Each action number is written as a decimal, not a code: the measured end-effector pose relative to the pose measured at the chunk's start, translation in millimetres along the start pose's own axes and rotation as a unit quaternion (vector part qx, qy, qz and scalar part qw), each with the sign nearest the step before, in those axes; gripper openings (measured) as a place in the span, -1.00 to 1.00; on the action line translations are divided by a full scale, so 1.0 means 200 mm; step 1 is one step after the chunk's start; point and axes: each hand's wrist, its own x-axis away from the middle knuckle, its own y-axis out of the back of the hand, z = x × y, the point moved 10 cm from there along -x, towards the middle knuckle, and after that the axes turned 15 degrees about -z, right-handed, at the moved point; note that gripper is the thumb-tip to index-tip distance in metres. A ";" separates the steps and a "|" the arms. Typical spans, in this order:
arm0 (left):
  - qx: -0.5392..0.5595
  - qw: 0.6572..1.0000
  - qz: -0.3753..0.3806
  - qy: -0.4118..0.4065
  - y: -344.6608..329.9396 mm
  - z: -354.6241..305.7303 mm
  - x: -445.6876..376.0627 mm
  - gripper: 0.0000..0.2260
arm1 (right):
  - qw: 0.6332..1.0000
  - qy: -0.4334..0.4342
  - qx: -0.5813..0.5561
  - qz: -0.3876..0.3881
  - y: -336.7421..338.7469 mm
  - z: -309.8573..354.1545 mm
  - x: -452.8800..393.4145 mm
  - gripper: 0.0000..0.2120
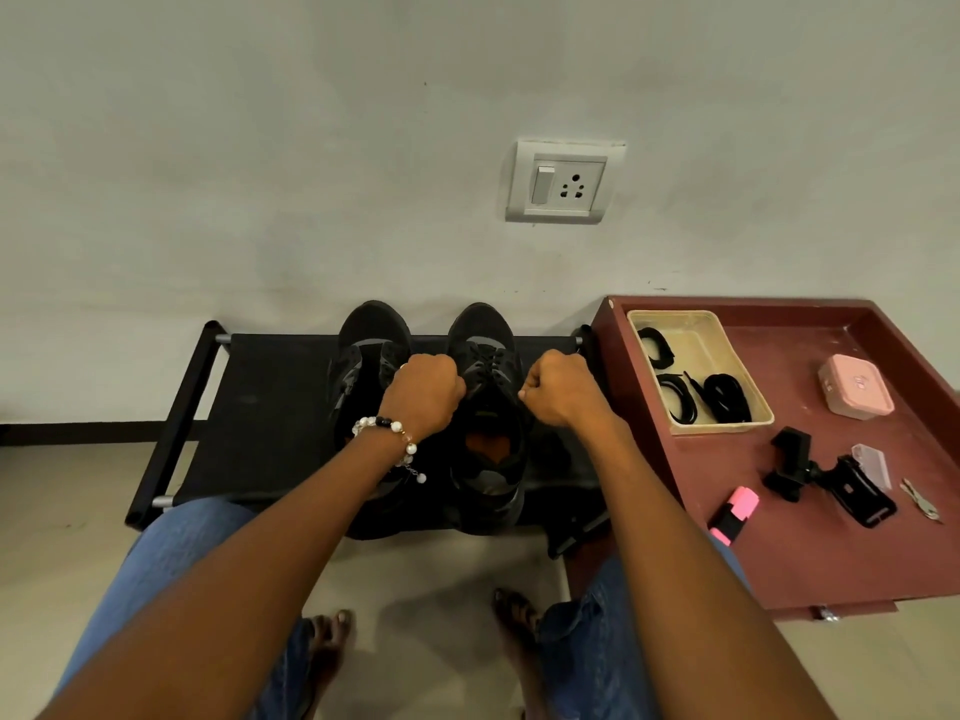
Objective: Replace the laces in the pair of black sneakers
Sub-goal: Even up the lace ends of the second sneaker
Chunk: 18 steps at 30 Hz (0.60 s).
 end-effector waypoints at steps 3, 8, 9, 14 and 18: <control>-0.032 0.999 -0.016 -0.005 0.04 0.00 0.03 -0.64 | 0.999 0.001 0.037 0.009 0.01 0.01 0.02 -0.69; -0.046 0.998 -0.029 -0.026 0.05 -0.02 0.05 -0.77 | 0.998 -0.003 0.059 0.006 0.03 0.00 0.04 -0.68; -0.035 0.999 -0.017 -0.018 0.04 -0.01 0.05 -0.79 | 0.999 -0.001 0.048 0.005 0.02 0.00 0.03 -0.68; 0.079 0.994 0.025 0.066 0.05 0.06 -0.01 -0.75 | 0.984 -0.078 -0.160 0.028 0.01 -0.06 0.04 -0.79; 0.083 0.988 0.110 0.064 0.08 0.05 -0.01 -0.76 | 0.936 -0.143 -0.319 0.041 0.07 -0.04 0.07 -0.92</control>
